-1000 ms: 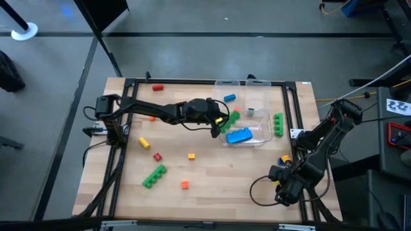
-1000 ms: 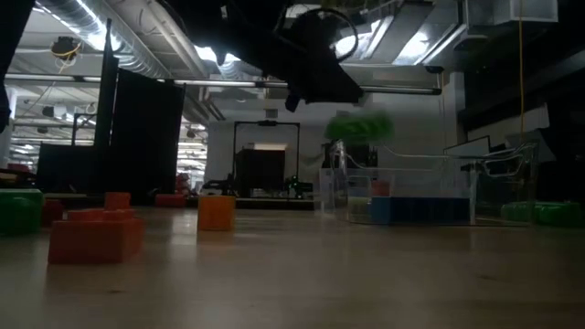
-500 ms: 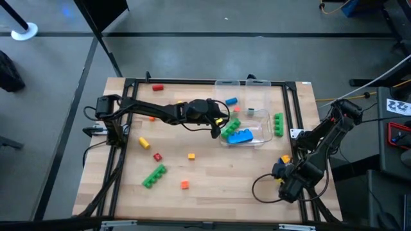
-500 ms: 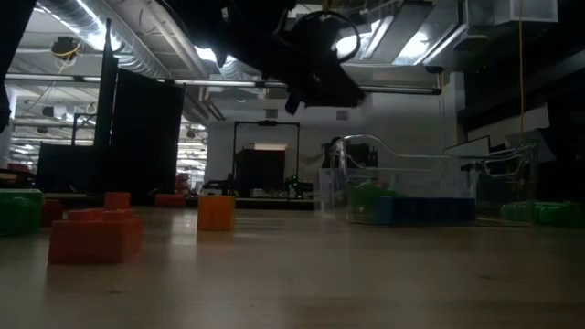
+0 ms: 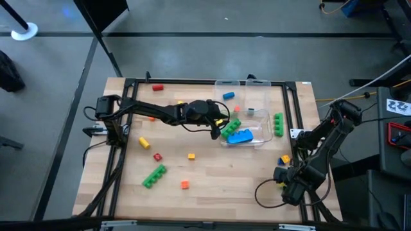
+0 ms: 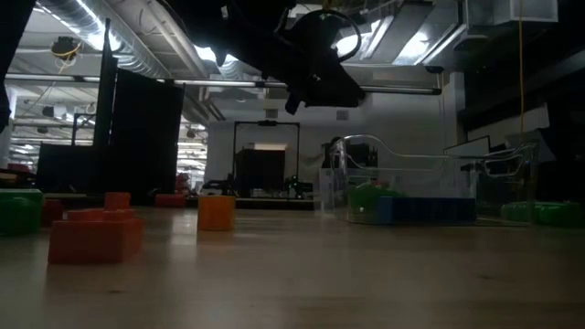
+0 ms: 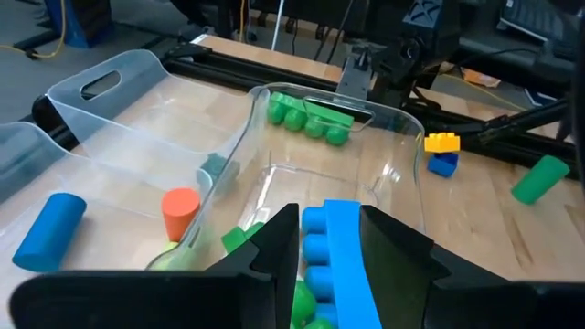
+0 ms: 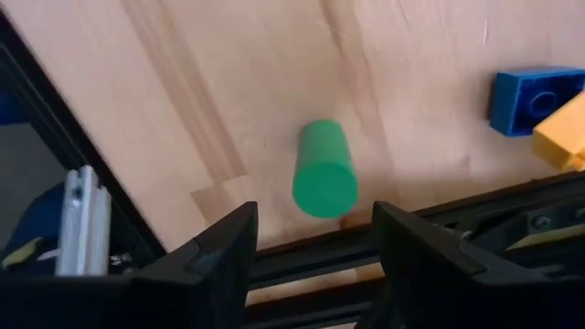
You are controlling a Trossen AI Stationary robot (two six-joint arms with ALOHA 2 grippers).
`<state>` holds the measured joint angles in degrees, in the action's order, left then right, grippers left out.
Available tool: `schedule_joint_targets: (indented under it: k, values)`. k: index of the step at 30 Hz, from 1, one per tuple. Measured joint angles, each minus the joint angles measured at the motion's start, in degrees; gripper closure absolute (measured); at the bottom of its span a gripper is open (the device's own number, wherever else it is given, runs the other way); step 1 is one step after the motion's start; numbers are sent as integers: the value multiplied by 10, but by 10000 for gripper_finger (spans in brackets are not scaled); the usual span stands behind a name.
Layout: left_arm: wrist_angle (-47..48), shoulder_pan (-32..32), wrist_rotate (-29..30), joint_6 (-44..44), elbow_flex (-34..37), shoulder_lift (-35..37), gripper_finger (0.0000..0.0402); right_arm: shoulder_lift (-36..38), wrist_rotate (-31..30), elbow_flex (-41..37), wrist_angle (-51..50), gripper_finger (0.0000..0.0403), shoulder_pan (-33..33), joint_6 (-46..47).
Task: Sort blocks by size
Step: Put the green cylindrical block into the left transparent bin
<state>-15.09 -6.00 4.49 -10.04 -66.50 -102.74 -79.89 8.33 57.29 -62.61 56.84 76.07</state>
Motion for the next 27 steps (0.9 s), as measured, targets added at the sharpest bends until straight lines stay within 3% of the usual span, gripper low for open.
schedule_joint_targets:
  k: [14,27]
  values:
    - [13,0,0,0,0,0,299,-52,-57,0,0,185,37,-5]
    - [12,1,0,0,0,0,299,-97,-55,0,0,185,35,-29]
